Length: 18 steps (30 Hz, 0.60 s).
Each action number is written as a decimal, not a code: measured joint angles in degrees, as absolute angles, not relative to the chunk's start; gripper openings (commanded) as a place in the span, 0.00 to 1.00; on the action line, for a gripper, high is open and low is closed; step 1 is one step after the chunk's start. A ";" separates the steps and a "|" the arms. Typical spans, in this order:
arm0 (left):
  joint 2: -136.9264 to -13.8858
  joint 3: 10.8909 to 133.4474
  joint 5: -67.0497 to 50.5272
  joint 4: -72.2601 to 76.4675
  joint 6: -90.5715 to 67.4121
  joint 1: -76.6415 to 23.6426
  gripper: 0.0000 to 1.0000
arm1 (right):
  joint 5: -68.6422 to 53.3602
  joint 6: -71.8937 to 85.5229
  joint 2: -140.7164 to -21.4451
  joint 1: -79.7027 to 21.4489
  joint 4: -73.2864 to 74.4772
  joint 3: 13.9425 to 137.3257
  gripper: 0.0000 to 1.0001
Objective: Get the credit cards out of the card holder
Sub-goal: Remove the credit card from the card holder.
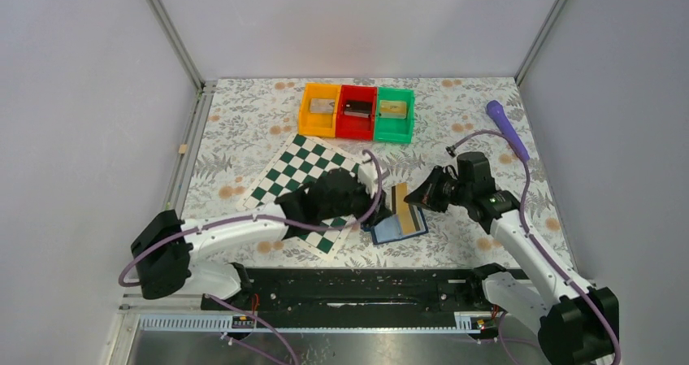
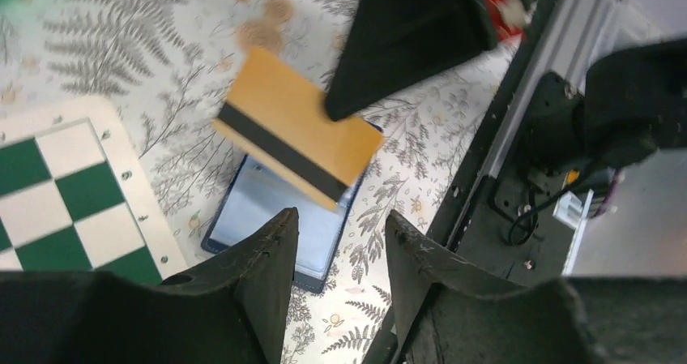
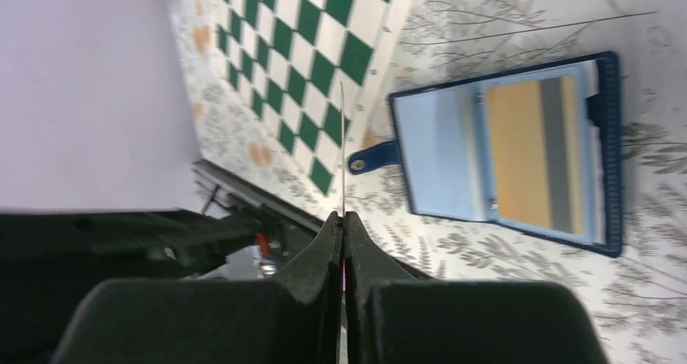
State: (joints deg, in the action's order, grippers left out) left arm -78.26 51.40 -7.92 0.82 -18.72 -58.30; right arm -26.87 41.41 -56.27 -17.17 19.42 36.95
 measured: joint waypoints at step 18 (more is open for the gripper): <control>-75.94 40.36 14.92 23.07 11.70 -72.88 0.50 | -31.64 56.97 -48.99 -17.17 11.20 30.81 0.00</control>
